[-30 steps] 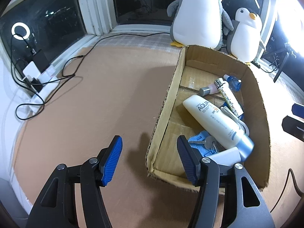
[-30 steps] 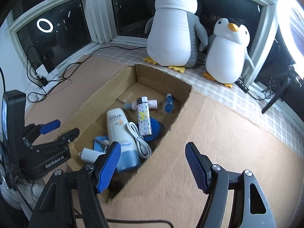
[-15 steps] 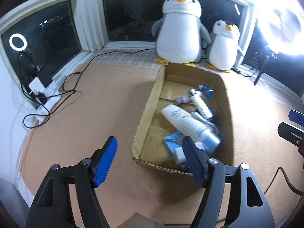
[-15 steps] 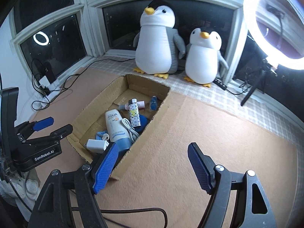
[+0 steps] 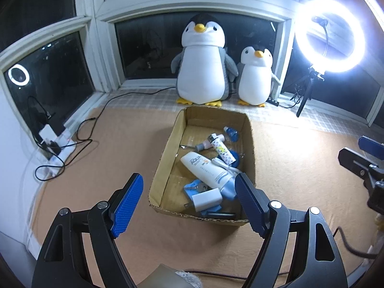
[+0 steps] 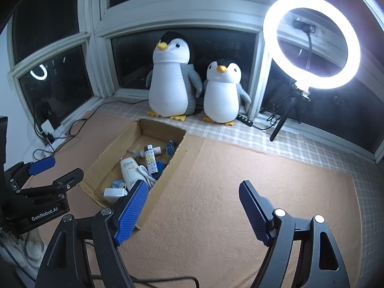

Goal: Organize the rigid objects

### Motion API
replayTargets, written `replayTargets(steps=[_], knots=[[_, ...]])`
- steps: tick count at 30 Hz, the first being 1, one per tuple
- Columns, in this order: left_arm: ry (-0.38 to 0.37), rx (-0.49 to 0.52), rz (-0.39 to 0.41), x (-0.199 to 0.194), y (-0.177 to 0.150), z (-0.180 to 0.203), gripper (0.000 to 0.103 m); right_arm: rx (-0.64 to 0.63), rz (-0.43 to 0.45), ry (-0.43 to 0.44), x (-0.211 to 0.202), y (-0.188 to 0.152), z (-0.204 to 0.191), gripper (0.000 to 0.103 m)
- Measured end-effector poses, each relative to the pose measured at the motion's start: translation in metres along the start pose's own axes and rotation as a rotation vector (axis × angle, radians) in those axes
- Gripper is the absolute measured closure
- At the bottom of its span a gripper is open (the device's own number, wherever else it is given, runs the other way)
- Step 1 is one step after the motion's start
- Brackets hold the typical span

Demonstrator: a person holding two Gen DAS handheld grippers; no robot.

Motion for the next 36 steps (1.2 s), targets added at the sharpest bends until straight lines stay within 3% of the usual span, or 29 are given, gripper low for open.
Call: replayTargets(steps=[36], knots=[[-0.006,0.003,0.023,-0.013,-0.001,0.003,0.024,0.033,0.009,-0.002,-0.003,-0.009,0.002,0.027]])
Point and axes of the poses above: each gripper's, at about its wrist camera, not at the fingertips, and x roughly the way its jaws point, z to its right, y to its top, the point moved 6 cm from there along x, roughly the way its jaws point, and after that the axes turned 10 degrees about -z, right-handed, at the moved point
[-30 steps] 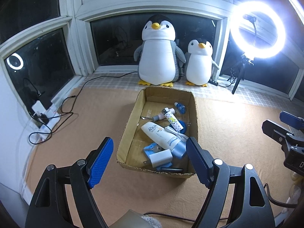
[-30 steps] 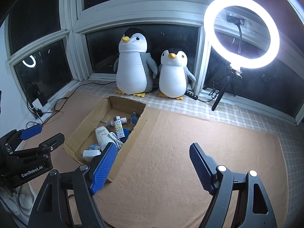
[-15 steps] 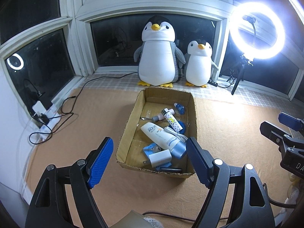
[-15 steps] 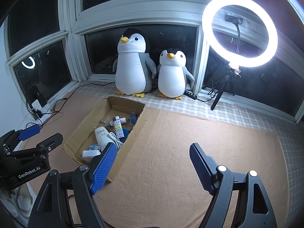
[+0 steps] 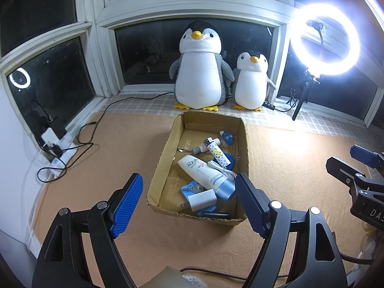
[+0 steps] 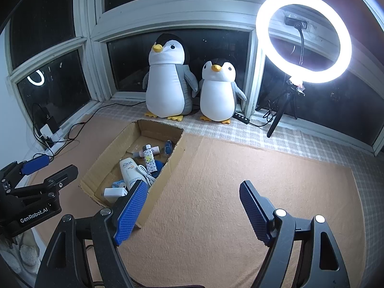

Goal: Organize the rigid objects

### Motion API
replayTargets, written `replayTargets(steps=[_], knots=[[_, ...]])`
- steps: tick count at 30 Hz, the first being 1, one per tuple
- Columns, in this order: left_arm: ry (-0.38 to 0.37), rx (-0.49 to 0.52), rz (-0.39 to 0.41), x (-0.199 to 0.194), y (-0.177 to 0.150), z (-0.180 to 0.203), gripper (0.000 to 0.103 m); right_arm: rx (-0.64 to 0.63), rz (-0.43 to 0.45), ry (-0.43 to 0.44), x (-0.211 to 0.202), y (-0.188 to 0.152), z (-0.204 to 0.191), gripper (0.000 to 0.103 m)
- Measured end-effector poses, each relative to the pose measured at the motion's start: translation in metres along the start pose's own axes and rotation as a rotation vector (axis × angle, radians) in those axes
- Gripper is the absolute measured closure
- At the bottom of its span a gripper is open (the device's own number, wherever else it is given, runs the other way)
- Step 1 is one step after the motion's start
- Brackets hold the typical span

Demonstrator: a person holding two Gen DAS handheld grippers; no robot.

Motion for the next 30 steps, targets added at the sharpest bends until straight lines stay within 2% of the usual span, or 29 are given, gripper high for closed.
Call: replayTargets(steps=[30], knots=[[-0.002,0.000,0.006,-0.0011,0.0009,0.0016,0.024,0.005,-0.014,-0.005,0.0046,-0.0020,0.0048,0.027]])
Point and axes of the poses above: each gripper's, at about its wrist camera, not at the fingertips, and x roughly the way its jaws point, z to its right, y to its top, the point moved 6 cm from there along x, roughly the way its jaws point, and after that the axes turned 10 degrees about -z, right-handed, at the moved point
